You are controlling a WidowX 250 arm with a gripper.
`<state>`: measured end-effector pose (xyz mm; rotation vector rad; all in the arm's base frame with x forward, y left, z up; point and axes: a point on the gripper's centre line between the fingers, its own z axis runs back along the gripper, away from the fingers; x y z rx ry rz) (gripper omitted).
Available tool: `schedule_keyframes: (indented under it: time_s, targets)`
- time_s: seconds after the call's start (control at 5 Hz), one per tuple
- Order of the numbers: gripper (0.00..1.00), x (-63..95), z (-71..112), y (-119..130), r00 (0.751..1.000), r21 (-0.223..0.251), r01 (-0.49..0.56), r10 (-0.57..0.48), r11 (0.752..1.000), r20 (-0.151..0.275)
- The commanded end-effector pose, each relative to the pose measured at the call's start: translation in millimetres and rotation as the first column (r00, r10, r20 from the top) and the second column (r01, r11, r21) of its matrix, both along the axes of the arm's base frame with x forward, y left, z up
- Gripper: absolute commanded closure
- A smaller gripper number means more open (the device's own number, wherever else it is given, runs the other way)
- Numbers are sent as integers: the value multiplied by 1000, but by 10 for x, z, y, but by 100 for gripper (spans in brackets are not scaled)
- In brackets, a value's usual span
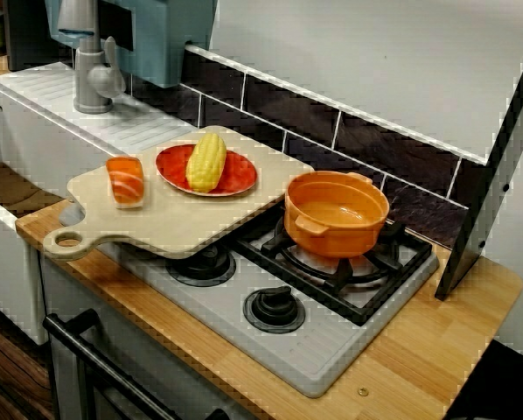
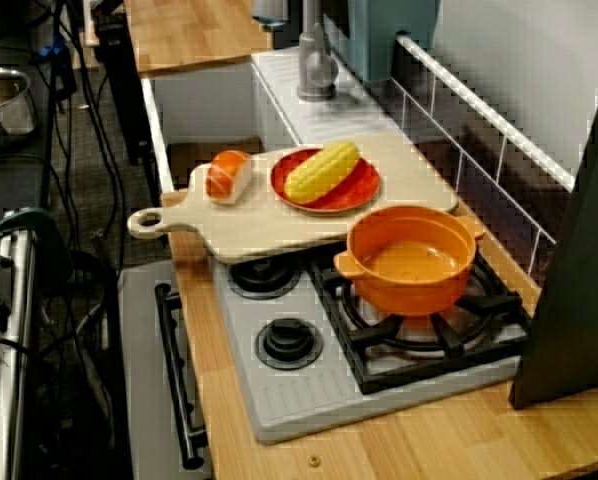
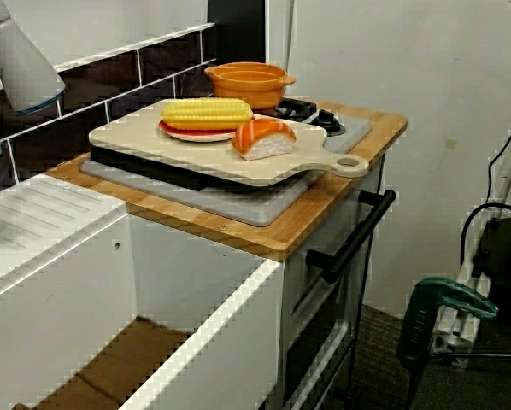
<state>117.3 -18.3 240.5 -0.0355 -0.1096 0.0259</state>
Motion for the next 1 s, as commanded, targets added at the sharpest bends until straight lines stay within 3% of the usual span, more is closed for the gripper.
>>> schedule_keyframes:
  time_s: [0.0, 0.4, 0.6, 0.8]
  targets:
    - [0, 0, 0, 0, 1000, 0, 0, 0, 1000, 0]
    - [0, 0, 0, 0, 1000, 0, 0, 0, 1000, 0]
    - [0, 16, -4, 25, 999, -37, -41, 40, 998, -30]
    - [0, 58, -77, 49, 997, -20, -67, 66, 998, -27]
